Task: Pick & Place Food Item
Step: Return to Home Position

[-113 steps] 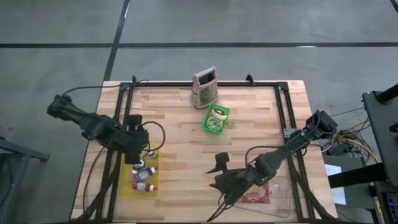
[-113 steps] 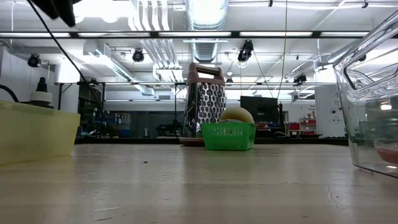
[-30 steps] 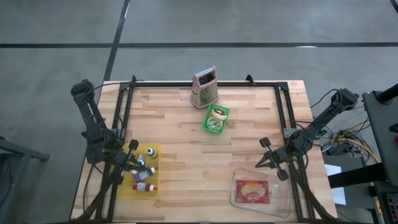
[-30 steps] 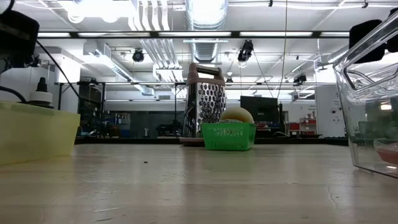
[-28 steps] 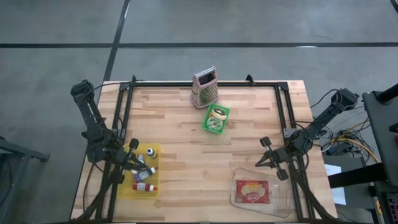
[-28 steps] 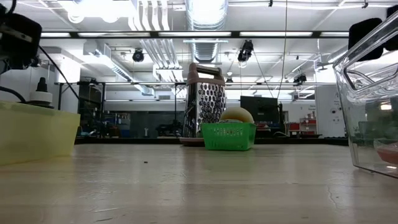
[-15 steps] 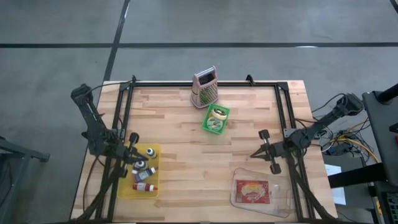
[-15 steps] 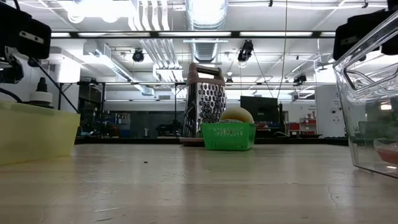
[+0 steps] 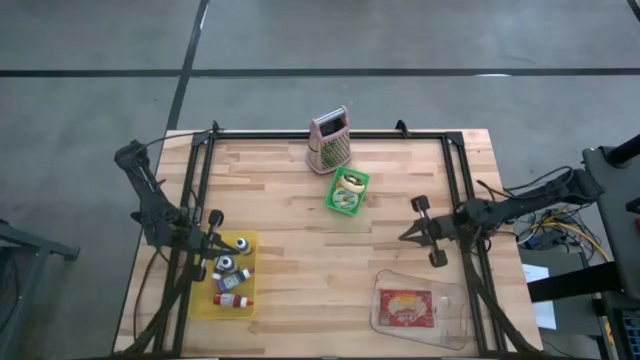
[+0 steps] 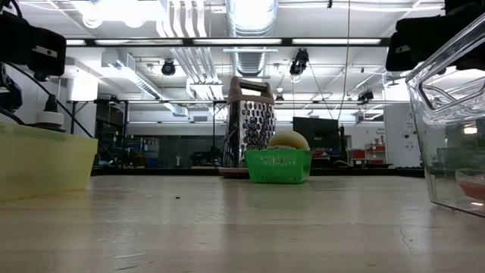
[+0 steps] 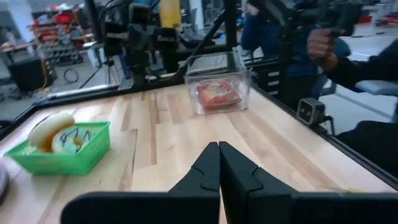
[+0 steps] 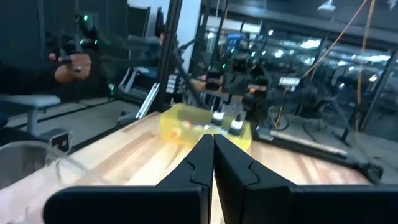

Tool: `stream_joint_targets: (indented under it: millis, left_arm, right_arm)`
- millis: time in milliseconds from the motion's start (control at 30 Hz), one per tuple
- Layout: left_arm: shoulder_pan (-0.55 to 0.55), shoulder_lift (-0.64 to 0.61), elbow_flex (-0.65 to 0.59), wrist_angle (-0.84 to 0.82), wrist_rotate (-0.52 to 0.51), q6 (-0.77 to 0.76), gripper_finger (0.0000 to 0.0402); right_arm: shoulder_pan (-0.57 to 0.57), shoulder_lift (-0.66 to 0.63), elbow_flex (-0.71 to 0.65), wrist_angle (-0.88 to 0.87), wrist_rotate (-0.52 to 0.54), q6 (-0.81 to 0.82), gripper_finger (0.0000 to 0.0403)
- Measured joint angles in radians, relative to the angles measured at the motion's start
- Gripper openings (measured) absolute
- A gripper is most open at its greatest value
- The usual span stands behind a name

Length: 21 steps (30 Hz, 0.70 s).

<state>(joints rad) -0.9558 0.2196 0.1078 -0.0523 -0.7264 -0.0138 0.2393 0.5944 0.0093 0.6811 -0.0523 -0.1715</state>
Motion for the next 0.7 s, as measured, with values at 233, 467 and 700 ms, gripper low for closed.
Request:
stream_joint_targets:
  millis: [233,467,700]
  left_arm:
    - [0.000,-0.110,0.000,-0.041,0.029,0.062,0.0000]
    - [0.000,-0.221,0.000,-0.102,0.027,0.039,0.0000]
    - [0.007,-0.220,0.000,-0.100,0.004,0.016,0.0000]
  right_arm:
    - [-0.008,-0.076,0.000,0.004,-0.009,-0.035,0.0008]
    - [-0.008,-0.174,0.000,-0.072,-0.009,-0.058,0.0008]
    - [-0.008,-0.276,0.000,-0.210,0.000,-0.040,0.0008]
